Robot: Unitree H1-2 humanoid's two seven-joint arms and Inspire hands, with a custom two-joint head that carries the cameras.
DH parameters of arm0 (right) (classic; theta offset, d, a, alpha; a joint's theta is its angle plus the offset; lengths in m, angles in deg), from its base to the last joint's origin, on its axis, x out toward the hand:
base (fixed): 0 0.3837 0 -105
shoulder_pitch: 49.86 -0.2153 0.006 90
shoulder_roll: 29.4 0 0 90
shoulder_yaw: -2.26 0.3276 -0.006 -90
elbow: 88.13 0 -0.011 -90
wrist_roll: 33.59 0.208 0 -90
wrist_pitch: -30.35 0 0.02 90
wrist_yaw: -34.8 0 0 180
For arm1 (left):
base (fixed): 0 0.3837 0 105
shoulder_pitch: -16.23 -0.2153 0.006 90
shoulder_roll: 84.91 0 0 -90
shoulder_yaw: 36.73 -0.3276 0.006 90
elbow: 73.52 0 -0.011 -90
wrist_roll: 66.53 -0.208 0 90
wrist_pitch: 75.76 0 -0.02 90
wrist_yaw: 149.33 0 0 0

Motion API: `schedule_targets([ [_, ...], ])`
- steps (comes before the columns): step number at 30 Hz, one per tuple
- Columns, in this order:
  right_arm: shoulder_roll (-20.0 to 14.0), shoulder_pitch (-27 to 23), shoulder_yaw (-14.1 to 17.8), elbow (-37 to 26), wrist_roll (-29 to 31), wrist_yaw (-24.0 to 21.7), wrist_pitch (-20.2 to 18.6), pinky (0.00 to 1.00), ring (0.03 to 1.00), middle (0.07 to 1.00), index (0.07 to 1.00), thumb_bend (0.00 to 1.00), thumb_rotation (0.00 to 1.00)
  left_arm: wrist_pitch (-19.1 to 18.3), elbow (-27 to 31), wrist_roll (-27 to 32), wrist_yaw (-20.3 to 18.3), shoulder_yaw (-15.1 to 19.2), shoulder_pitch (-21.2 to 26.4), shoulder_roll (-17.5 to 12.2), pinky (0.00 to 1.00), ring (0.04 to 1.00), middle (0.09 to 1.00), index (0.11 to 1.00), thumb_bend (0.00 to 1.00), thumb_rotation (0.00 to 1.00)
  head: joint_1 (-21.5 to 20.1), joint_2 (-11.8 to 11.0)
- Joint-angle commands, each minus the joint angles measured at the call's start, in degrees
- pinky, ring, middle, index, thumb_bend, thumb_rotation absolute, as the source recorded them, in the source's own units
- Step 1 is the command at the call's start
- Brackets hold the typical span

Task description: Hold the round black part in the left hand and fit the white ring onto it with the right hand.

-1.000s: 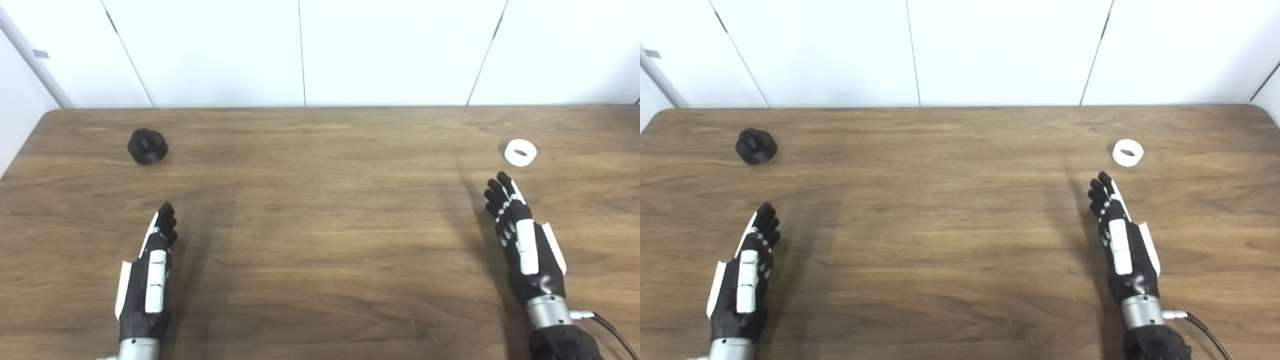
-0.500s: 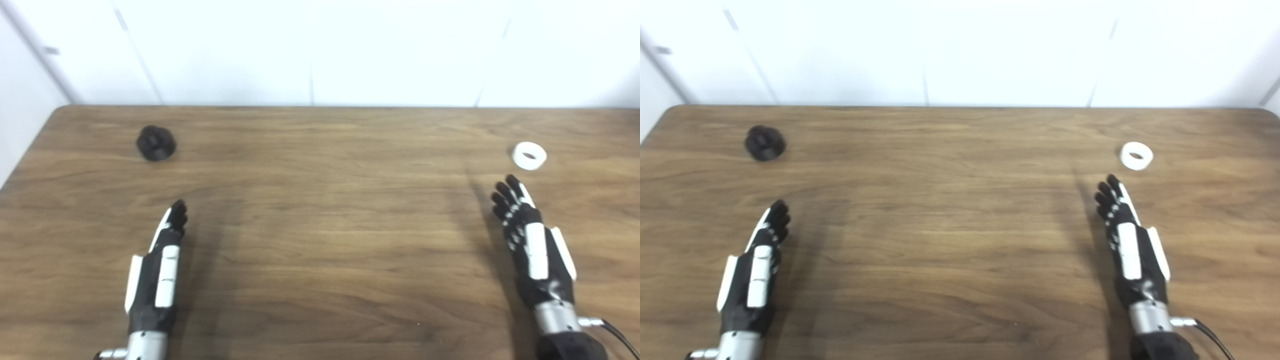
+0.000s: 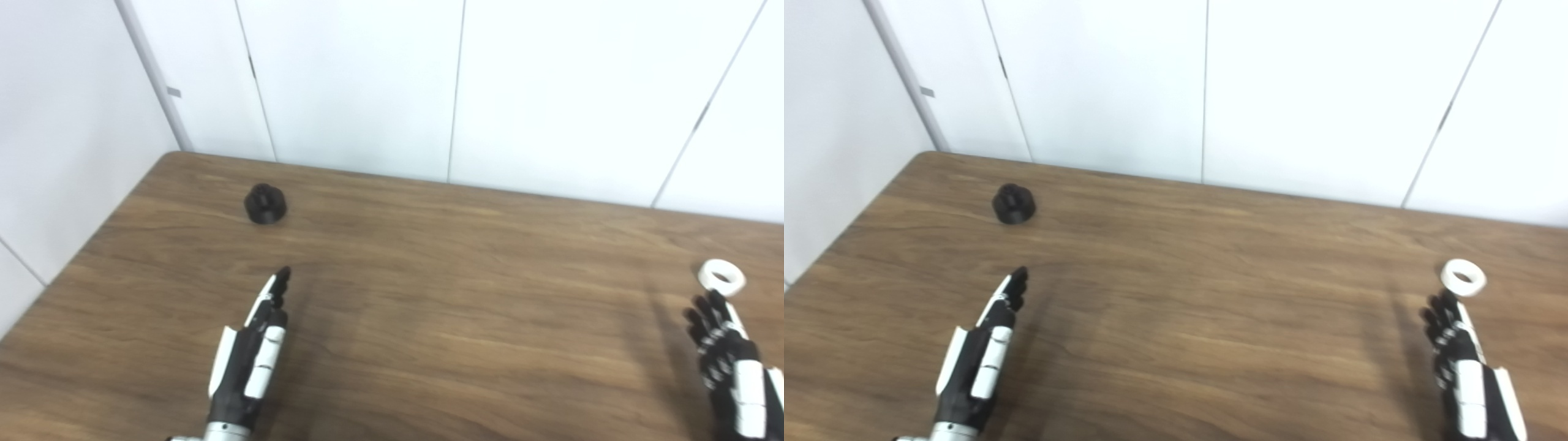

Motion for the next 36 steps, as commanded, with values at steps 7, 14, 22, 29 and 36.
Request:
schedule_targets([
  [7,0.36,2.12,-0.61,7.09,0.90,-1.35,3.15,1.00,0.986,0.990,1.000,0.44,1.00,0.70,-4.70,-1.10,1.65,-1.96,0.50,3.91,1.00,0.989,0.971,0.960,0.52,0.88,0.74,-1.27],
  [14,0.74,2.09,-0.17,6.73,0.57,-0.71,2.23,1.00,0.972,0.974,0.995,0.45,1.00,1.46,-5.55,-2.11,2.16,-2.22,0.70,3.87,1.00,0.983,0.970,0.960,0.54,0.89,0.89,-1.64],
  [22,0.64,2.53,-0.31,4.97,0.41,-0.17,1.15,1.00,0.968,0.974,0.997,0.43,1.00,-1.81,-2.91,-1.62,2.51,-2.12,-0.08,4.45,1.00,1.000,0.968,0.951,0.54,0.69,-1.45,-0.68],
  [29,0.21,2.71,-0.25,5.48,0.47,-0.43,1.46,1.00,0.976,0.975,0.995,0.41,1.00,-10.79,4.29,-8.21,5.17,-0.56,0.89,3.01,0.97,0.960,0.953,0.951,0.61,0.43,-2.02,-0.17],
  [36,-0.04,3.02,0.05,5.37,1.11,-0.66,0.85,1.00,0.970,0.972,0.986,0.44,1.00,-22.00,8.37,-11.91,5.78,1.96,8.10,0.16,0.94,0.935,0.930,0.939,0.69,0.24,-2.42,0.17],
])
